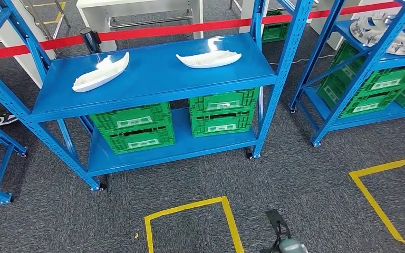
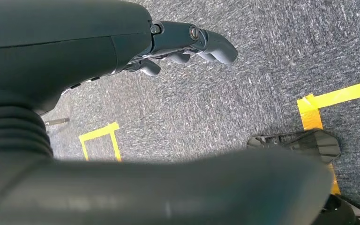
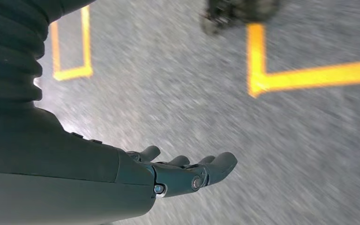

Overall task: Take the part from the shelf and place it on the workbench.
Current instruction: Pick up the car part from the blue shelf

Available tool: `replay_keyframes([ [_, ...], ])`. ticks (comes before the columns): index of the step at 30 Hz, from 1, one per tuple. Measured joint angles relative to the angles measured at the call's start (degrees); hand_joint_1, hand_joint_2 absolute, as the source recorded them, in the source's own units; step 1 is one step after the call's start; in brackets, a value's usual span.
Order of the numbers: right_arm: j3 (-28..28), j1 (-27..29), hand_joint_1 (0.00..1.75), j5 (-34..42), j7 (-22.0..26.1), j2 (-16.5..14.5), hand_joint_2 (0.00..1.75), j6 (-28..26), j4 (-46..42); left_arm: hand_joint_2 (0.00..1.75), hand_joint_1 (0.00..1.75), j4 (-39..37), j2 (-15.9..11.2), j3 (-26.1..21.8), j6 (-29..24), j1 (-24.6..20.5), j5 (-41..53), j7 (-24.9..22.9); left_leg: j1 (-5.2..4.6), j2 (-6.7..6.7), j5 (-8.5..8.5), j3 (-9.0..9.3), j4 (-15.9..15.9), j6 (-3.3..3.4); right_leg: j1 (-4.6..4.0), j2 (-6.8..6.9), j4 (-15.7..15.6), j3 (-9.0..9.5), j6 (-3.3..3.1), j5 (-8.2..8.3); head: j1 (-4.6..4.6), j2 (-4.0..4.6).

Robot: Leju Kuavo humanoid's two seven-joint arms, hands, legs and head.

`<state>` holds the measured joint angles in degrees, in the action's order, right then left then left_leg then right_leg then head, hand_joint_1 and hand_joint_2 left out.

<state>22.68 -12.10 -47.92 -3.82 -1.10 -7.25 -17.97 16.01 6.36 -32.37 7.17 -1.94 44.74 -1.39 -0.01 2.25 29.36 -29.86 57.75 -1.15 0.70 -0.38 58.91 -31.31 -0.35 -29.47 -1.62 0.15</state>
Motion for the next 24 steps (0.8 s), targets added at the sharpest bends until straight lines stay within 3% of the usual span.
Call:
replay_keyframes([
  [3,0.0,-2.7,0.00,-2.4,0.0,0.7,1.75,-0.6,0.0,0.00,0.00,-0.2,0.3,-0.8,0.0,-0.3,1.5,0.2,0.00,0.01,-0.05,0.09,0.1,0.03,0.00,-0.01,0.0,-0.01,0.04,0.05,-0.01,0.00],
  [8,0.0,-20.2,0.00,-15.1,-0.7,5.4,1.75,-2.5,0.0,0.00,0.00,-1.5,2.1,-5.3,0.0,-2.5,9.3,1.9,-0.02,0.01,-0.23,0.06,0.2,0.22,0.13,-0.02,0.0,-0.07,0.35,0.29,0.00,0.00],
  [16,-0.8,-34.5,0.00,-24.1,-3.1,9.1,1.75,-2.3,0.0,0.00,0.00,-2.5,3.3,-8.4,0.0,-3.9,14.1,3.2,-0.01,0.03,-0.30,-0.06,0.4,0.31,0.17,-0.01,0.0,-0.10,0.51,0.40,-0.01,0.00],
  [24,-7.5,-46.7,0.00,-31.8,-5.7,10.6,1.75,-1.4,0.0,0.00,0.00,-3.2,4.2,-10.4,0.0,-5.2,18.0,4.2,-0.01,0.04,-0.32,-0.15,0.4,0.33,0.17,-0.01,0.0,-0.06,0.60,0.46,0.00,0.00],
])
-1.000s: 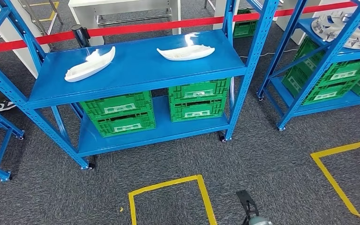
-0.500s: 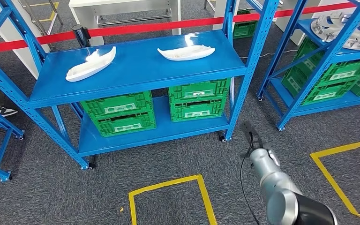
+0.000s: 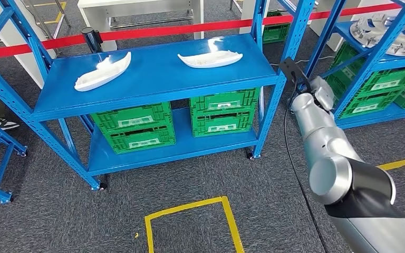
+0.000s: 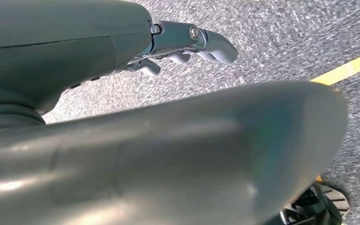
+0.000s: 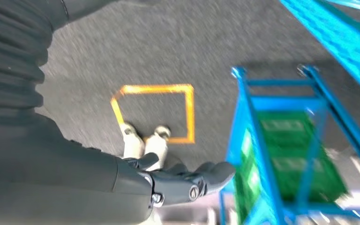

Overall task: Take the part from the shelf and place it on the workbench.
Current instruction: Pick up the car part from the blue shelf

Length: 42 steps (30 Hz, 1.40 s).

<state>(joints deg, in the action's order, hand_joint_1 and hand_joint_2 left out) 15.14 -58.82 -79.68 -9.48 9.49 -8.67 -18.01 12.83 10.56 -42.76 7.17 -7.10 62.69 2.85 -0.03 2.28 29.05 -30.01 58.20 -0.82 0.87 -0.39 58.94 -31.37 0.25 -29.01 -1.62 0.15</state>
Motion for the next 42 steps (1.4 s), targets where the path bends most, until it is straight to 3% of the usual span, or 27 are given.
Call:
replay_keyframes([
  [4,-4.9,-5.5,0.00,-2.8,-1.2,-0.7,0.00,0.1,0.0,0.00,0.00,-0.3,0.4,-0.8,0.0,-0.5,1.5,0.3,-0.05,0.01,-0.15,-0.20,0.0,0.11,0.01,0.01,0.0,0.02,0.04,0.11,0.01,0.00],
  [13,-16.0,-12.0,0.00,-6.9,-3.0,-6.4,0.00,-0.3,0.0,0.00,0.00,-0.9,1.1,-2.5,0.0,-1.2,3.1,1.1,0.02,0.23,-0.29,-0.36,0.0,0.05,-0.16,0.15,0.0,-0.03,0.00,0.19,-0.01,0.00],
  [22,-27.7,-13.9,0.00,-9.6,-3.8,-15.8,0.00,-1.7,0.0,0.00,0.00,-1.3,1.2,-5.1,0.0,-0.8,3.1,1.9,0.03,-0.05,-0.40,-0.47,0.0,-0.05,-0.10,-0.13,0.1,-0.29,-0.05,0.32,-0.01,0.00],
  [26,-30.9,-14.1,0.00,-10.2,-3.6,-18.6,1.75,-2.0,0.0,0.00,0.00,-1.4,1.2,-6.0,0.0,-0.3,3.0,2.8,0.04,-0.04,-0.42,-0.48,0.0,-0.09,-0.11,-0.12,0.1,-0.31,-0.05,0.32,0.00,0.00],
  [33,-33.2,-14.1,0.00,-10.2,-3.0,-20.1,1.75,-1.9,0.5,0.00,0.00,-1.5,1.2,-6.2,0.0,0.2,3.1,4.2,0.01,-0.02,-0.43,-0.53,0.0,-0.08,-0.10,-0.11,0.0,-0.32,-0.03,0.35,0.00,0.00],
  [42,-33.4,-14.1,0.00,-9.6,-3.5,-19.5,1.75,-1.5,0.7,0.00,0.00,-1.7,1.2,-6.2,0.0,0.1,3.5,4.5,0.01,-0.05,-0.42,-0.55,0.1,-0.08,-0.07,-0.12,0.0,-0.38,0.01,0.40,0.00,0.00],
])
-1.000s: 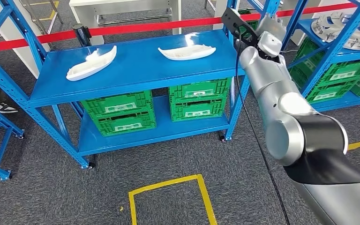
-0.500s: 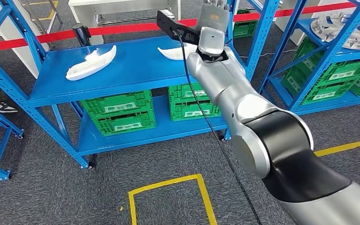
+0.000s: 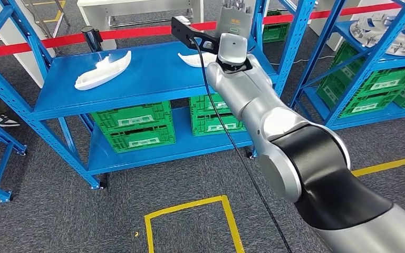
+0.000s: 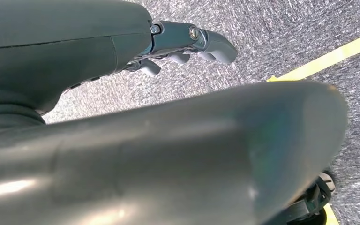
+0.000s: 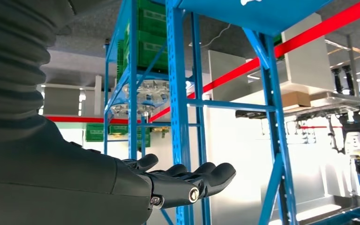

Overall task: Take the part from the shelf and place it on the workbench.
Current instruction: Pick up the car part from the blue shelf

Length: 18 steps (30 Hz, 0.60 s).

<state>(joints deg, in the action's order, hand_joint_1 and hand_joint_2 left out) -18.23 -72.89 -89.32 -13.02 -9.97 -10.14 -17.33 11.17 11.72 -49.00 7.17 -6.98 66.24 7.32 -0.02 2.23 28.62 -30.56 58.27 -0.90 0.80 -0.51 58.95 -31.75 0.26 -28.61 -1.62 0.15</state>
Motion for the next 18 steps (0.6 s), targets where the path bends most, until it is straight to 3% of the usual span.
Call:
replay_keyframes([
  [18,0.0,0.0,0.00,0.0,0.4,2.3,1.75,-0.5,0.0,0.00,0.00,0.0,-0.1,0.0,0.0,-0.9,1.0,1.2,0.00,-0.05,0.00,-0.02,0.0,0.00,0.00,-0.02,0.0,-0.05,-0.02,0.02,0.00,0.00],
])
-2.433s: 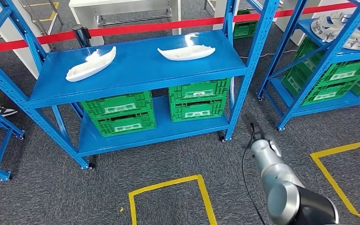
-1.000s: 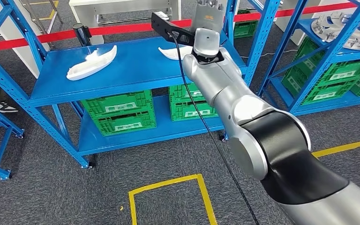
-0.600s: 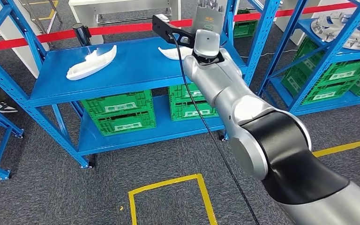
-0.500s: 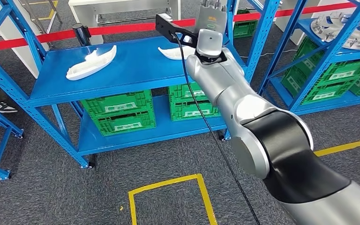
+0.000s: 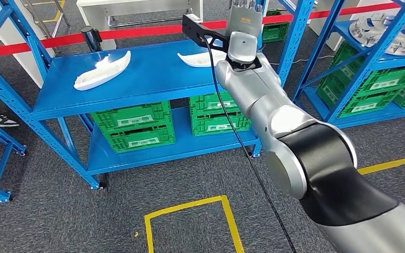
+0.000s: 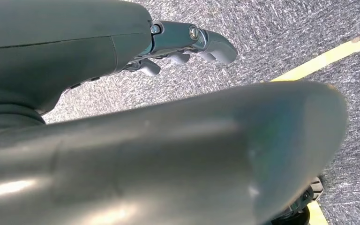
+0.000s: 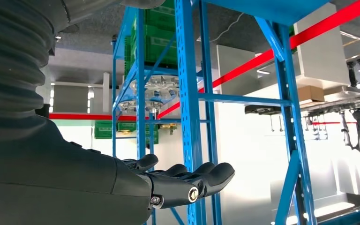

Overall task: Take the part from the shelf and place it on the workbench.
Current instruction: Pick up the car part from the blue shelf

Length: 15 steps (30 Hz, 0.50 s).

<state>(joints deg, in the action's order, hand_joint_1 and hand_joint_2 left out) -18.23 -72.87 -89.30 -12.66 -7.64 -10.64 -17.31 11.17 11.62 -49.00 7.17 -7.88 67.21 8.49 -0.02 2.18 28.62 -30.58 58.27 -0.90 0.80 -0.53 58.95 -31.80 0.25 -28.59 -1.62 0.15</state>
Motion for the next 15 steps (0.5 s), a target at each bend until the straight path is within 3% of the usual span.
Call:
replay_keyframes([
  [13,0.2,0.2,0.00,-0.6,0.1,0.7,1.75,0.0,0.1,0.00,0.00,0.0,-0.1,0.0,0.0,-0.1,-0.9,-1.8,-0.01,-0.01,0.01,-0.02,0.0,0.01,0.03,0.00,0.0,-0.01,0.01,0.01,0.00,0.00],
  [15,0.3,0.3,0.00,-0.6,0.2,0.7,1.75,0.0,0.1,0.00,0.00,0.0,-0.1,0.0,0.0,-0.2,-0.9,-1.8,-0.21,-0.11,0.14,0.07,-0.6,0.84,0.18,-0.01,0.0,0.06,0.48,0.85,0.01,0.00],
])
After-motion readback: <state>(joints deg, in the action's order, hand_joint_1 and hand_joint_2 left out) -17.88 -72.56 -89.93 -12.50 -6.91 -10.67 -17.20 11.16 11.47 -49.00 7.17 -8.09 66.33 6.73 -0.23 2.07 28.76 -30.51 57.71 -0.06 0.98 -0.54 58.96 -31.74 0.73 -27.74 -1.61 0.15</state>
